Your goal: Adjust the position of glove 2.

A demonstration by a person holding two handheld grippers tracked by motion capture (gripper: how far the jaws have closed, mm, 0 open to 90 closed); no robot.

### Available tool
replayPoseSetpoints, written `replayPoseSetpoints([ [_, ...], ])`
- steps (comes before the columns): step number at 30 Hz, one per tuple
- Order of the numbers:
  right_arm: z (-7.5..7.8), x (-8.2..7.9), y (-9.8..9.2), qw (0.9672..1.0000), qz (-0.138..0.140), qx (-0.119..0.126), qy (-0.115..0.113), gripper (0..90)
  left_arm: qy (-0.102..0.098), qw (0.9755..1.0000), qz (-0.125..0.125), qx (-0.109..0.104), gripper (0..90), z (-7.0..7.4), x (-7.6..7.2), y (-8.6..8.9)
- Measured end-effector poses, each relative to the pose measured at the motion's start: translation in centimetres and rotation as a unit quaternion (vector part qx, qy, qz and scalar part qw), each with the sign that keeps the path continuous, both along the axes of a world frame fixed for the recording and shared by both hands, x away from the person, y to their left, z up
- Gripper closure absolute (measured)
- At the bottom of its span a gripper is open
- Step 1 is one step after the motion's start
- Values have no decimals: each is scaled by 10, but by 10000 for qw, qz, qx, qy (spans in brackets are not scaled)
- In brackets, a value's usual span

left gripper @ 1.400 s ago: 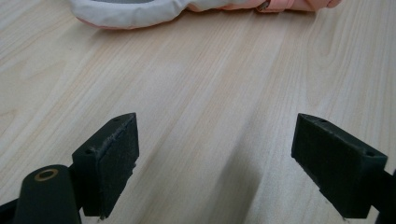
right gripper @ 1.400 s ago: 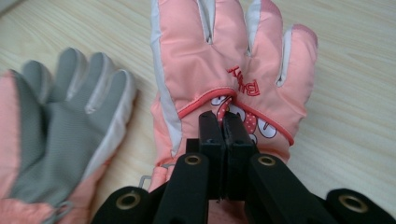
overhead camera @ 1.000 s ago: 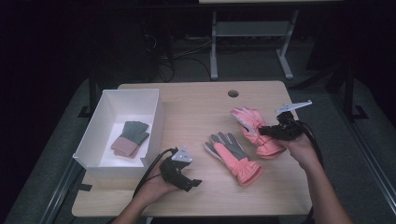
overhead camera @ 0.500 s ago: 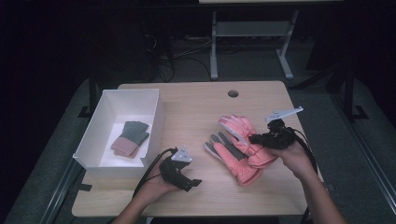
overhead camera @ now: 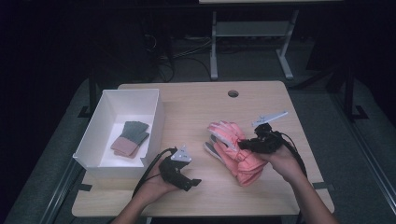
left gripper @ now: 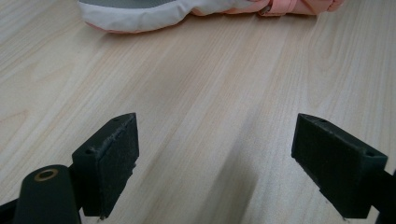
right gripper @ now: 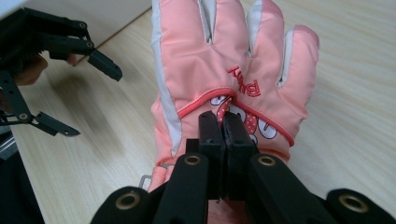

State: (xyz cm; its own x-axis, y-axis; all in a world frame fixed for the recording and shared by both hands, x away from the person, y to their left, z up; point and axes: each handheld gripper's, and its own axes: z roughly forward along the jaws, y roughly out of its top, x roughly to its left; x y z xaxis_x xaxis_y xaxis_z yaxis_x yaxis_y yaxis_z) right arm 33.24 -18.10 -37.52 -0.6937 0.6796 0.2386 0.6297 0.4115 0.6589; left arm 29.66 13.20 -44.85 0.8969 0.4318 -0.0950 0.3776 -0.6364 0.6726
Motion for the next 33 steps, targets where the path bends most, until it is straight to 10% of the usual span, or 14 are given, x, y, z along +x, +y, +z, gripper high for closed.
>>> replayPoseSetpoints([
  [14,-22,7,11,9995,48,-290,146,860,32,10000,-19,15,145,-1,-1,-2],
  [22,-19,5,7,9997,175,-135,-69,582,18,10000,11,5,172,-1,-2,-3],
  [29,-6,-1,-6,9991,44,152,-393,448,-41,10000,12,25,363,4,-2,0],
  [33,-1,-5,-21,9977,38,224,-635,604,25,9997,113,-194,640,11,-3,3],
])
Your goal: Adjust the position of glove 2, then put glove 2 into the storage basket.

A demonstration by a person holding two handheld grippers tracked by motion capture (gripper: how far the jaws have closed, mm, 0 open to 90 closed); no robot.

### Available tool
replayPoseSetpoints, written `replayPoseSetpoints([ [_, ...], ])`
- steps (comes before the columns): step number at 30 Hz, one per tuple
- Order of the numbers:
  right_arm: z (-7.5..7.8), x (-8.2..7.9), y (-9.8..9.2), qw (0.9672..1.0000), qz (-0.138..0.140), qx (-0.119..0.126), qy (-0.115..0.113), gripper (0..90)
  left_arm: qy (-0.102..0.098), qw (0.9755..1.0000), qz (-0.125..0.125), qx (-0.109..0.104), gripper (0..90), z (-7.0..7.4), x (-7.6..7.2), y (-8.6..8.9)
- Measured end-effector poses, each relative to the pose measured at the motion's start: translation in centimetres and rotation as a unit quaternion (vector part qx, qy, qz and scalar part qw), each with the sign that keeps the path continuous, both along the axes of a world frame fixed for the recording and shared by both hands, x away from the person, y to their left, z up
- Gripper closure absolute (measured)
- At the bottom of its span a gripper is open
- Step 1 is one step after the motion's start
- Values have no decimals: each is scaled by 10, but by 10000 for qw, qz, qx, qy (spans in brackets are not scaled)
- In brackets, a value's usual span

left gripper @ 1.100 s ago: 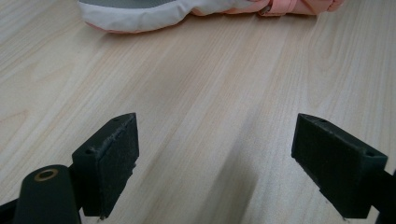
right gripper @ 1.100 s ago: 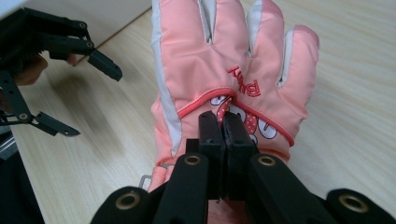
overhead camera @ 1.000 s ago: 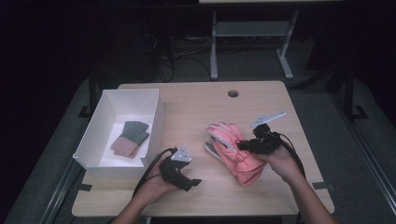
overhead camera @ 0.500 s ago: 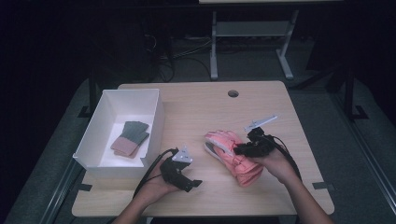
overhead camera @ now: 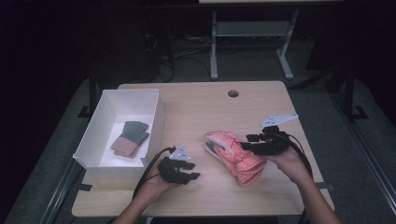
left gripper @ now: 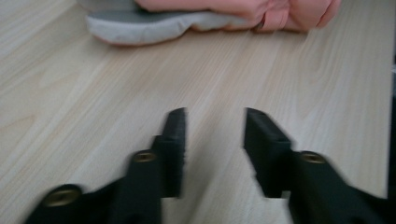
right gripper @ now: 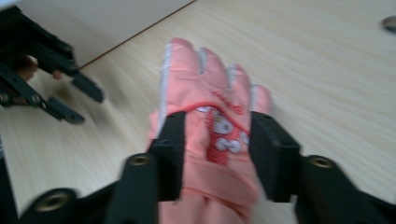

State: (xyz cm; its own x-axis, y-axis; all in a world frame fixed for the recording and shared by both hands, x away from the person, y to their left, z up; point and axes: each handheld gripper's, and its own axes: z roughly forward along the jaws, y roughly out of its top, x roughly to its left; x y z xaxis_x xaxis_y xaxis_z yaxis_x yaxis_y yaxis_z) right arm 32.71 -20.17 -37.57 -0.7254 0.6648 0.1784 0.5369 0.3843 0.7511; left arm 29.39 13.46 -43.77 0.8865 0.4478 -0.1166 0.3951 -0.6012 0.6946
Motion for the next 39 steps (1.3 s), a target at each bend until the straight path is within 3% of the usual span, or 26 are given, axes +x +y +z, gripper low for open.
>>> replayPoseSetpoints([
  [4,3,-5,-18,9995,-171,24,-255,785,39,10000,25,-81,878,6,2,1],
  [7,-1,-6,-29,9991,-287,-75,-298,899,72,9999,45,-69,896,9,3,-1],
  [12,-13,-9,-49,9983,-463,-305,-201,900,106,9999,100,-86,897,11,5,-5],
  [21,-36,-21,-74,9975,-542,-445,-1,900,148,9999,55,-30,897,12,19,-32],
  [25,-48,-26,-73,9974,-428,-556,130,900,167,9999,12,12,897,11,24,-45],
  [29,-52,-21,-69,9973,-327,-639,138,900,209,9998,-20,24,897,9,30,-57],
  [39,-71,-14,-54,9953,23,-877,403,900,246,9996,4,113,897,2,47,-80],
])
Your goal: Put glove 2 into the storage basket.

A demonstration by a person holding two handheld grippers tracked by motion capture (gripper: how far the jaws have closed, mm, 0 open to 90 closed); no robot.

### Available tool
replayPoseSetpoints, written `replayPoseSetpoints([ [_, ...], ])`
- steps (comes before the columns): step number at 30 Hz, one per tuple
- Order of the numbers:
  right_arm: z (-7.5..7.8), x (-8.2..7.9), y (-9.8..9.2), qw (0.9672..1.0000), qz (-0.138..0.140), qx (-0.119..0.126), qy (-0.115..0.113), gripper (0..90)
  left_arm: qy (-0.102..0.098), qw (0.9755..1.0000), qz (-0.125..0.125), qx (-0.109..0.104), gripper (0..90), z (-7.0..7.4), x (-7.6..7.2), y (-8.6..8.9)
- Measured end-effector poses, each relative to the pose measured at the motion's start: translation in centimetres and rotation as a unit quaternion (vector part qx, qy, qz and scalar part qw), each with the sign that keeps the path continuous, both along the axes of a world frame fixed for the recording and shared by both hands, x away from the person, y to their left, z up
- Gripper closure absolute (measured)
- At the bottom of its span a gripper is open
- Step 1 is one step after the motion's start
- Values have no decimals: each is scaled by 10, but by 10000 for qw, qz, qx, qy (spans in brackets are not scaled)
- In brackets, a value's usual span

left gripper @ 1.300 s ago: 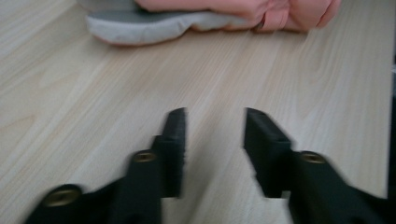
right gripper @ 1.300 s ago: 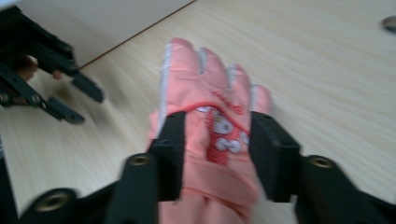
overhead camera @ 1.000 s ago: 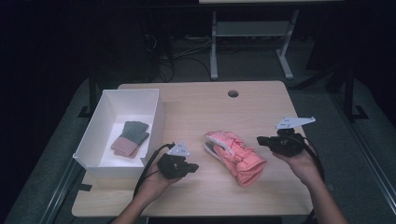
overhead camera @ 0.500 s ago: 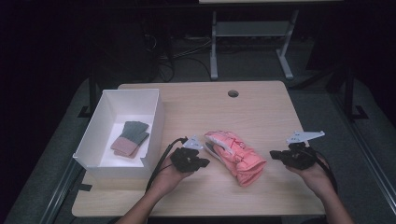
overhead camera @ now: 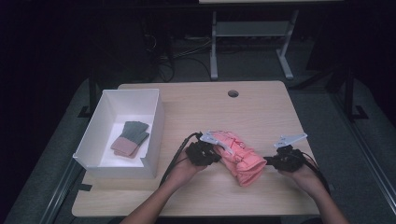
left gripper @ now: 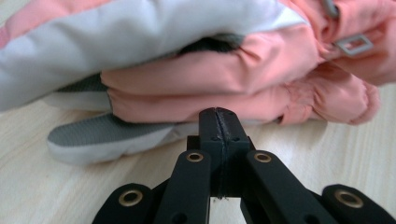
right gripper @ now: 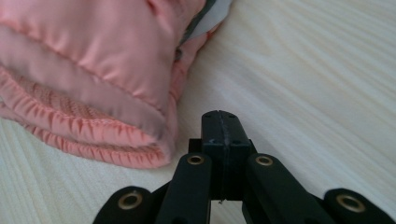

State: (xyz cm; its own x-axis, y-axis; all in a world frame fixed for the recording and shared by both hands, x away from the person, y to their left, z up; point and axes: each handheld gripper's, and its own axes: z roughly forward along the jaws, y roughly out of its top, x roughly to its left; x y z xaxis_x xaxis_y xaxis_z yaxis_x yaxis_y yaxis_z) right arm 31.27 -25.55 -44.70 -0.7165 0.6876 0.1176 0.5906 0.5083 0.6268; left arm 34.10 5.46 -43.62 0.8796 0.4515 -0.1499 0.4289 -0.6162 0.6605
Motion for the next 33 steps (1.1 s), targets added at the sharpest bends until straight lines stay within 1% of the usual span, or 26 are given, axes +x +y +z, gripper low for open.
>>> replayPoseSetpoints([
  [1,-1,0,2,10000,25,11,24,900,21,10000,67,-64,897,-1,0,-2],
  [2,-1,-1,4,10000,70,6,52,900,17,9999,64,-87,897,-2,2,-2],
  [3,-2,-1,6,9999,116,7,65,900,4,10000,8,-27,897,-2,3,-1],
  [4,-2,-1,7,9999,147,21,74,900,20,10000,47,-75,897,-3,4,-2],
  [5,-3,-2,9,9998,194,34,96,900,0,10000,22,-22,897,-4,5,-1],
  [11,-4,-7,20,9986,496,81,175,900,75,9999,66,-88,897,-6,10,2],
  [12,-4,-8,22,9983,553,109,168,900,90,9999,79,-125,897,-7,11,2],
  [13,-4,-9,24,9979,603,142,172,900,90,9999,61,-101,897,-7,12,3],
  [15,-3,-12,30,9972,698,162,207,900,109,9998,109,-152,897,-8,12,4],
  [17,-3,-15,36,9960,847,201,198,900,82,9999,45,-84,897,-8,15,6],
  [18,-3,-17,41,9954,906,215,240,900,91,9999,38,-71,897,-8,16,7],
  [21,-4,-19,50,9934,1084,270,251,900,122,9998,59,-138,897,-9,18,10],
  [22,-4,-20,53,9928,1120,310,295,900,141,9997,69,-165,897,-10,18,10],
  [23,-4,-21,56,9919,1200,322,248,900,143,9998,43,-160,897,-10,19,11],
  [24,-4,-23,60,9910,1255,388,266,900,151,9997,43,-170,897,-10,20,11],
  [25,-4,-23,62,9906,1290,377,249,900,170,9996,55,-199,897,-10,20,12],
  [28,-4,-26,72,9882,1434,460,262,900,194,9994,42,-271,897,-10,22,13],
  [33,-4,-29,92,9842,1663,563,221,900,225,9994,48,-266,897,-10,25,16],
])
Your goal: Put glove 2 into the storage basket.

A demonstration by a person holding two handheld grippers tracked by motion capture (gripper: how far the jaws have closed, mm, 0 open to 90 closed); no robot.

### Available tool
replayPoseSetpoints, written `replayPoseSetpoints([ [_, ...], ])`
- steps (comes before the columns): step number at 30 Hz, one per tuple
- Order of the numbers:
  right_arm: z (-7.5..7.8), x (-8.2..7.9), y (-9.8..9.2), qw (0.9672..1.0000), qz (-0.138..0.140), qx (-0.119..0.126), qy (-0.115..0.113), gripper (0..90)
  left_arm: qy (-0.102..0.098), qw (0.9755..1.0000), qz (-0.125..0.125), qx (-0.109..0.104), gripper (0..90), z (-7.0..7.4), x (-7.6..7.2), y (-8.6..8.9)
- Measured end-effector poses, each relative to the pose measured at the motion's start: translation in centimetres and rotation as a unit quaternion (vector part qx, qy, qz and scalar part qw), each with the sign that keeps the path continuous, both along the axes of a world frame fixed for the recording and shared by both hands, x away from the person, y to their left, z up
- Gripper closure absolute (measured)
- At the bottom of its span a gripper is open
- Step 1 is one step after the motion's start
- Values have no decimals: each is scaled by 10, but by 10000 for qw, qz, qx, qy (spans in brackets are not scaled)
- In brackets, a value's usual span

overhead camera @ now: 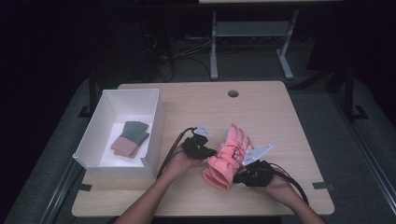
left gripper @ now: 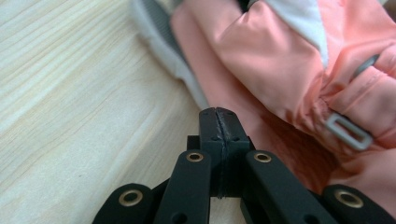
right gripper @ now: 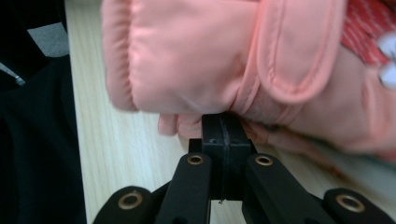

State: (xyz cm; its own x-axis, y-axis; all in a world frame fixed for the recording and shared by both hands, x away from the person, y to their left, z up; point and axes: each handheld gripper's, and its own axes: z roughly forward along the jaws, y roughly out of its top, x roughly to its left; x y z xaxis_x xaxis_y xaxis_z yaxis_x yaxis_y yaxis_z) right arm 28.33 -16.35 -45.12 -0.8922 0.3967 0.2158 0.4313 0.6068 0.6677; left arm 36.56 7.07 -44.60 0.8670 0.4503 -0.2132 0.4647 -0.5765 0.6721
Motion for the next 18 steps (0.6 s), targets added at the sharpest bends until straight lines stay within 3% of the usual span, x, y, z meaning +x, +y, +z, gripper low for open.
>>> replayPoseSetpoints([
  [5,1,-2,13,9999,118,-9,-23,900,11,9998,176,37,897,2,3,8],
  [8,6,-4,2,10000,0,37,-82,900,27,9995,303,0,897,7,4,17],
  [11,16,-5,-19,9992,-285,200,-200,900,-12,9993,369,-18,896,16,2,25],
  [13,24,-3,-33,9972,-549,431,-285,900,-37,9993,376,33,896,23,1,30],
  [15,30,1,-44,9941,-763,648,-415,900,-24,9988,490,-69,882,29,-1,33],
  [18,35,7,-50,9900,-996,769,-630,900,-85,9985,517,-158,840,40,-2,36],
])
